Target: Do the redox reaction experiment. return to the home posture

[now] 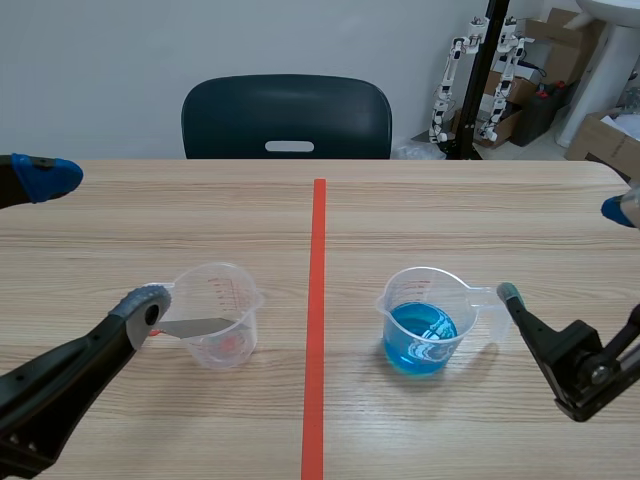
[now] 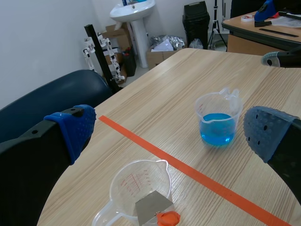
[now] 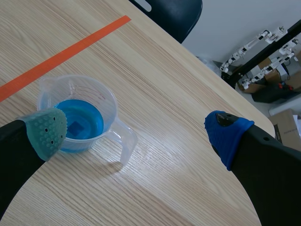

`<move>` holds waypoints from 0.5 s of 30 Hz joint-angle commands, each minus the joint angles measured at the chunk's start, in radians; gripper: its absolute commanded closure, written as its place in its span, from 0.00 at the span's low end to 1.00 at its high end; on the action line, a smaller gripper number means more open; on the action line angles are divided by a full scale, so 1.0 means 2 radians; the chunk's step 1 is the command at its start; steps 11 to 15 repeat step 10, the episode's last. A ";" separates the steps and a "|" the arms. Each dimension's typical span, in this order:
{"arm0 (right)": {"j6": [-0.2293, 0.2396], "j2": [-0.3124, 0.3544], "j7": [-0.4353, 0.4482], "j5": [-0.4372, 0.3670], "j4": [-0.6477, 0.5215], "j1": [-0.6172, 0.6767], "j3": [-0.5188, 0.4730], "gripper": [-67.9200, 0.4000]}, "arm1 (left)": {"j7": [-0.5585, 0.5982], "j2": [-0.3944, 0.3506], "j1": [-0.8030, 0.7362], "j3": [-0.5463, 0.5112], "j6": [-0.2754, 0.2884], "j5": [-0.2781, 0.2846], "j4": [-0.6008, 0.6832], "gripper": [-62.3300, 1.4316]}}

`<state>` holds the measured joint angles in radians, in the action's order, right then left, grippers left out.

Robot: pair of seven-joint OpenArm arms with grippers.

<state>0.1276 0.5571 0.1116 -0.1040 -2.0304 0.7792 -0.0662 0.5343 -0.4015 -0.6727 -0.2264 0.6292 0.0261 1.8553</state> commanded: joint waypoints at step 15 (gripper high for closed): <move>0.000 0.002 0.007 -0.002 -0.002 -0.005 -0.002 0.10 | 0.007 0.003 -0.003 0.001 -0.003 0.003 0.009 0.00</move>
